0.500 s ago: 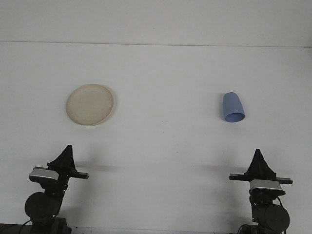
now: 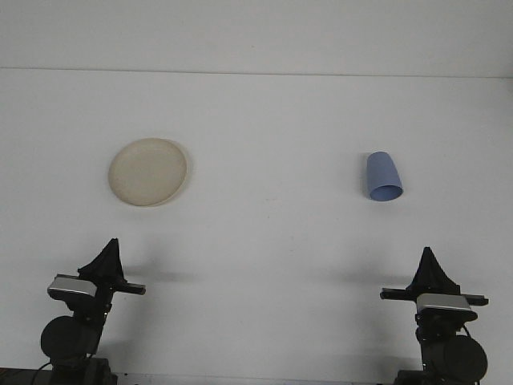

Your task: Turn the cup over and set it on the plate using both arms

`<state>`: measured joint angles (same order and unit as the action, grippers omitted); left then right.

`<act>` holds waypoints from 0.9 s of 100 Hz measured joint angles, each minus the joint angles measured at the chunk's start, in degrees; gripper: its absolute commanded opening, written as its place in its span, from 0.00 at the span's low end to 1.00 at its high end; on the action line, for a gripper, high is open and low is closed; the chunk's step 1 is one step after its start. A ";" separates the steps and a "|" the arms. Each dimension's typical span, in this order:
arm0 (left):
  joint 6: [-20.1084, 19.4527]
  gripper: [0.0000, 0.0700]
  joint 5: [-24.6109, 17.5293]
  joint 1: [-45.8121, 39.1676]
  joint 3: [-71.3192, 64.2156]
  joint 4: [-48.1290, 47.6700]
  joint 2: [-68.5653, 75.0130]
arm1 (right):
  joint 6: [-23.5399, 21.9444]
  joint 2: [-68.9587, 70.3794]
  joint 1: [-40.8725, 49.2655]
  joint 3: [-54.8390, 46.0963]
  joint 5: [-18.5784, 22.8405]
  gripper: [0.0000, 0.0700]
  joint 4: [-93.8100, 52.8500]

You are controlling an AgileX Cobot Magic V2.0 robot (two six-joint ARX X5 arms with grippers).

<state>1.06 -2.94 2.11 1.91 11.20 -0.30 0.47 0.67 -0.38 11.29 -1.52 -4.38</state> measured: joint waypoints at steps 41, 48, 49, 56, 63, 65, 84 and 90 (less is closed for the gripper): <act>0.00 0.01 0.00 0.00 0.00 0.00 0.00 | -1.84 20.55 0.00 28.06 4.24 0.00 -25.70; 0.00 0.01 0.00 0.00 0.00 0.00 0.00 | -1.84 25.55 0.00 32.50 4.55 0.00 -30.95; 0.00 0.02 0.00 0.00 0.00 0.00 0.00 | -1.84 26.21 0.00 33.11 4.55 0.00 -31.65; 0.00 0.01 0.00 0.00 0.00 0.00 0.00 | -1.84 30.36 0.00 36.83 4.55 0.00 -35.82; 0.00 0.01 0.00 0.00 0.00 0.00 0.00 | -1.84 33.79 0.00 39.28 4.55 0.00 -38.49; 0.00 0.01 0.00 0.00 0.00 0.00 0.00 | -1.84 34.60 0.00 39.67 4.55 0.00 -38.99; 0.00 0.02 0.00 0.00 0.00 0.00 0.00 | -1.86 38.93 0.00 40.04 4.55 0.00 -40.30; 0.00 0.01 0.00 0.00 0.00 0.00 0.00 | -1.86 39.21 0.00 40.04 4.55 0.00 -40.76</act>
<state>1.06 -2.94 2.11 1.91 11.20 -0.30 -1.39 39.88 -0.38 51.33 3.03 -45.15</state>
